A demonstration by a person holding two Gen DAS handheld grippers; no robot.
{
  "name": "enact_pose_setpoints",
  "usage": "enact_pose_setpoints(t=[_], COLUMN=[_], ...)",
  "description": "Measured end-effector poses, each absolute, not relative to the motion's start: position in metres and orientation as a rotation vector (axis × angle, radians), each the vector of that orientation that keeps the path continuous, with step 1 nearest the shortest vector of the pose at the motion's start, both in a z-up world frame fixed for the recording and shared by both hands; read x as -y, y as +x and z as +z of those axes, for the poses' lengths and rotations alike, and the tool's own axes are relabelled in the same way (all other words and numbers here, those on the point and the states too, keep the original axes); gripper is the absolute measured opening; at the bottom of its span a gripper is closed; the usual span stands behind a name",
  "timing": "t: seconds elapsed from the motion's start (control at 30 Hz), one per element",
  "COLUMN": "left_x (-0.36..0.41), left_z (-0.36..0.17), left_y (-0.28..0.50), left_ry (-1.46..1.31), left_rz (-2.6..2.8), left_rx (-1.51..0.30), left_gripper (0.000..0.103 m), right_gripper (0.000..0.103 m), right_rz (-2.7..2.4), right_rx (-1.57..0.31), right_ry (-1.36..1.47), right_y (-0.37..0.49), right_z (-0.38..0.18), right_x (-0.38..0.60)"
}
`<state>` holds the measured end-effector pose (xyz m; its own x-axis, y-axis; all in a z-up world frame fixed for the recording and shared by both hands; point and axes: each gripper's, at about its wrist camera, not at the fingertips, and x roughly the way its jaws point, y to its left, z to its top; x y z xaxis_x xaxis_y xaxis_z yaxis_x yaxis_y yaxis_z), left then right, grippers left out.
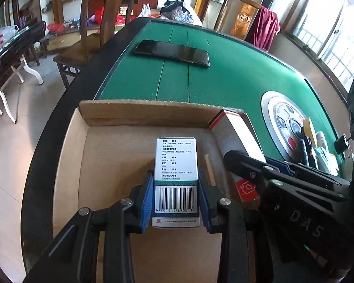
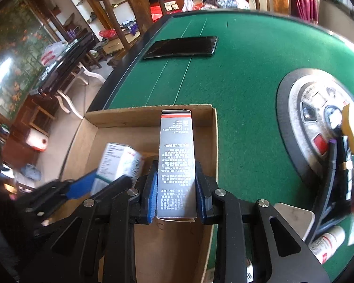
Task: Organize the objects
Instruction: 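Lower the white-red box into the cardboard box and open the right tool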
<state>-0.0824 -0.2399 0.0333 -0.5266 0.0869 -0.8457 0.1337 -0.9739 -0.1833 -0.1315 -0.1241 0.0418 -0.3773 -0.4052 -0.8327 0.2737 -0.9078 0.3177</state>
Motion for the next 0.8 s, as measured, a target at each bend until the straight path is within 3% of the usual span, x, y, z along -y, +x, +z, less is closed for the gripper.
enact_pose_setpoints(t=[0.53,0.8], left_x=[0.239,0.245], left_z=[0.031,0.034], left_y=[-0.088,-0.086], left_ry=[1.484,1.486], left_rz=[-2.701,-2.697], left_rx=[-0.351,-0.424], left_gripper=[0.035,0.049], right_gripper=[0.028,0.028], right_rz=[-2.318,-2.310], right_rx=[0.163,0.141], right_ry=[1.484,1.503], right_y=[-0.151,-0.150], right_z=[0.032,0.035], right_x=[0.131,0.131])
